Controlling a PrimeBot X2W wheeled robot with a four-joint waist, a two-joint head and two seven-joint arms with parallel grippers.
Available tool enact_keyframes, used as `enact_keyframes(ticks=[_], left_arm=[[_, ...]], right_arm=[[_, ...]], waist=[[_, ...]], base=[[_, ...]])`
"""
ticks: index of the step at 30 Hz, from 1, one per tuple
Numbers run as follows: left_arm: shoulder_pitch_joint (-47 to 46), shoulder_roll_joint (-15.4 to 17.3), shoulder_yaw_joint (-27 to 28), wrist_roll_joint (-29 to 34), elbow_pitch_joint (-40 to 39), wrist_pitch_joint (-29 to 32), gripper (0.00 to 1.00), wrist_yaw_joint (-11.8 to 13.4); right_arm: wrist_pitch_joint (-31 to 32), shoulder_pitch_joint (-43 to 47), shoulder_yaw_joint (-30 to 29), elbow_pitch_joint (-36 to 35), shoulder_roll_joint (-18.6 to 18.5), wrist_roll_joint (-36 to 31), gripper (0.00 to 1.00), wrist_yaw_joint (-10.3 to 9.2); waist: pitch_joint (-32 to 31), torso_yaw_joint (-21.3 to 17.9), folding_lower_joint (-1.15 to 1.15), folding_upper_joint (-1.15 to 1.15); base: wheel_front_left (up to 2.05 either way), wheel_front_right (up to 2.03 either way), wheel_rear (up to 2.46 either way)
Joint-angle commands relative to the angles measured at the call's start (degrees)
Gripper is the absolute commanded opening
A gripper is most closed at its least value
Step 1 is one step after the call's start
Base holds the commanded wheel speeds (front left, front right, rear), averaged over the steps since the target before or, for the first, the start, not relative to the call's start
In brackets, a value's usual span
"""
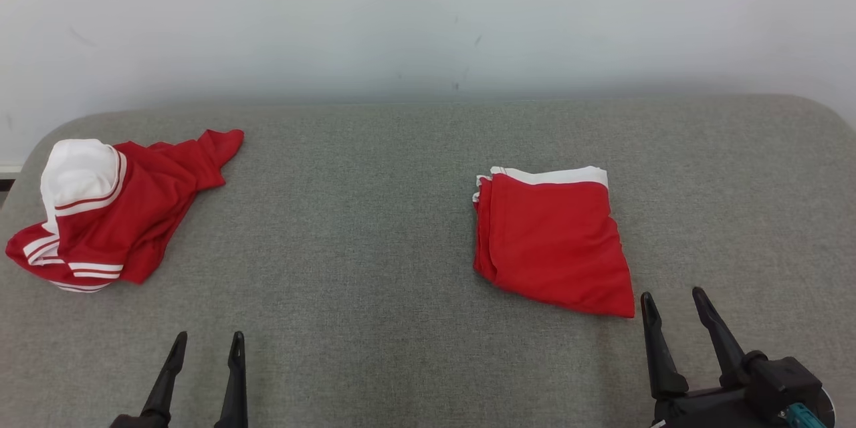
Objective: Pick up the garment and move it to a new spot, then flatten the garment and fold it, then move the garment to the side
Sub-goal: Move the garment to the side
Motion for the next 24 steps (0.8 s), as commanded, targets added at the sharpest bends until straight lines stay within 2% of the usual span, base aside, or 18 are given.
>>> enact_keyframes(ticks=[1, 24], left_arm=[[0.37, -0.15, 0.16, -0.44, -0.10, -0.18, 1.00, 0.06], [0.35, -0.34, 0.65, -0.46, -0.64, -0.18, 1.00, 0.06]], right_arm=[[-0.02, 0.55, 0.19, -0.16, 0.36, 0.23, 1.00, -0.14], [-0.02, 0.57, -0.01, -0.25, 0.60, 0.40, 1.00, -0.14]], waist=[[-0.04, 0.25, 0.00, 0.00], [0.83, -0.11, 0.00, 0.00]], base=[[0.00, 0.00, 0.00], [0.00, 0.00, 0.00]])
